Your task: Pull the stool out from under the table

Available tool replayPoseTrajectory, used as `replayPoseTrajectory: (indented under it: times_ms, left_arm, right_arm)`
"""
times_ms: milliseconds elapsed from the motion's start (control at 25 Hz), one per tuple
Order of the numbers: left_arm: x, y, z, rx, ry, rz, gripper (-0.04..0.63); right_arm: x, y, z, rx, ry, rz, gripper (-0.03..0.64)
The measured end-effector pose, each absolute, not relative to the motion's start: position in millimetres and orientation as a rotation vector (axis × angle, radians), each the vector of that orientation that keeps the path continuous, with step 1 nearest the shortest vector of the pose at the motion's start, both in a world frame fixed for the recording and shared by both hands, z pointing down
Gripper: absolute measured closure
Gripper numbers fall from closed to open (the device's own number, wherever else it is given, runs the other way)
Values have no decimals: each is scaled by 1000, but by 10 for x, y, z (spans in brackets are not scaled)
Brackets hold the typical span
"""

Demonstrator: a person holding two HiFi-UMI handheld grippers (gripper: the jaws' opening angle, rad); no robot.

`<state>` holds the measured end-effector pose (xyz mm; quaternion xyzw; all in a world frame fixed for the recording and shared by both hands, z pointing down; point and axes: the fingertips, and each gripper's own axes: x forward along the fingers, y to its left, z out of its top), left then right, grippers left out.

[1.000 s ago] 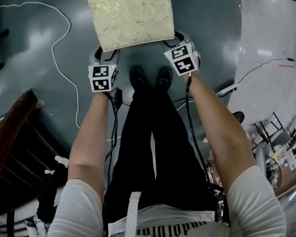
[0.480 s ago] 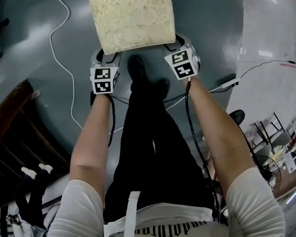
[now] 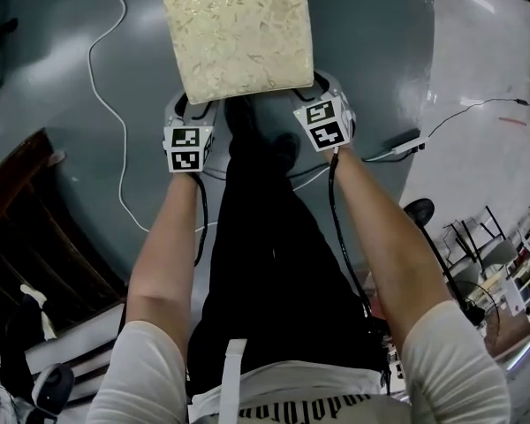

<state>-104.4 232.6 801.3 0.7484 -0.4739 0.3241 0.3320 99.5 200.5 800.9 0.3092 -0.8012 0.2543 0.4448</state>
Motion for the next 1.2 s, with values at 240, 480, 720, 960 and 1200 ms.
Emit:
replayPoseTrajectory:
  times_ms: [240,480,720,960,1200]
  left_arm:
    - [-1095,2387,7909,1914,-1245,843,328]
    - [-1114,2504,7445,1933,-1239,867,318]
    - [-1077,2474,6639,1970,-1263,860,318]
    - [-913,2277,5541,2021,-1310,764,319]
    - [-844,2056,4376,2113,-1345,743,372]
  right_arm:
    - [985,2104,7881,760,-1967,639,325]
    - [1008,2262,7356,744,-1982,643,330]
    - [968,2224,6529,773,-2028,656,344]
    - [815,1993,5485,795,-2107,626,376]
    - [765,1746,4201,796,-2230,515,437]
